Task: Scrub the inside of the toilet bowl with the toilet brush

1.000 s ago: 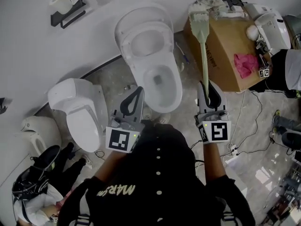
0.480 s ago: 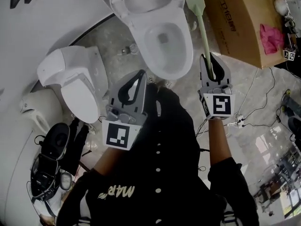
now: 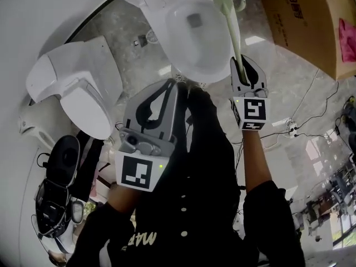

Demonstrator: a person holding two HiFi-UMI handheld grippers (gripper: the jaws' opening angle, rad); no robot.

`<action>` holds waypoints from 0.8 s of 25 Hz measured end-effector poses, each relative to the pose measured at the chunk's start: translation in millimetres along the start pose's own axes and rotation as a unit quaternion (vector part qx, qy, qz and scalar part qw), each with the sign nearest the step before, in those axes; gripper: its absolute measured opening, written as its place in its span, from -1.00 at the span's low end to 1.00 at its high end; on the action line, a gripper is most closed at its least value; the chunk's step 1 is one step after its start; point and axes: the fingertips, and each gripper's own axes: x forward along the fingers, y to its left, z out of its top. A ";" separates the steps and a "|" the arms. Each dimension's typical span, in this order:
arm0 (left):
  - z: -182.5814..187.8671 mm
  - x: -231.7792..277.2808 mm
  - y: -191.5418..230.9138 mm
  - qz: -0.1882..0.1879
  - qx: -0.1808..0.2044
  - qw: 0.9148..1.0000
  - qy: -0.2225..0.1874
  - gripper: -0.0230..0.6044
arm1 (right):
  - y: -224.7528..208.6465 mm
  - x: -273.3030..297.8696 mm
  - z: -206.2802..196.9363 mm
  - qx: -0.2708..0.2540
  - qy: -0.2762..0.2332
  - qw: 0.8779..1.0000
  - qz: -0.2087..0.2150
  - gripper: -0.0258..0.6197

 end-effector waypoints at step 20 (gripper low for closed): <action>-119.6 48.0 34.0 -0.002 -0.027 0.999 0.034 -0.84 | 17.4 140.6 -183.8 0.021 0.202 0.979 0.020 -0.64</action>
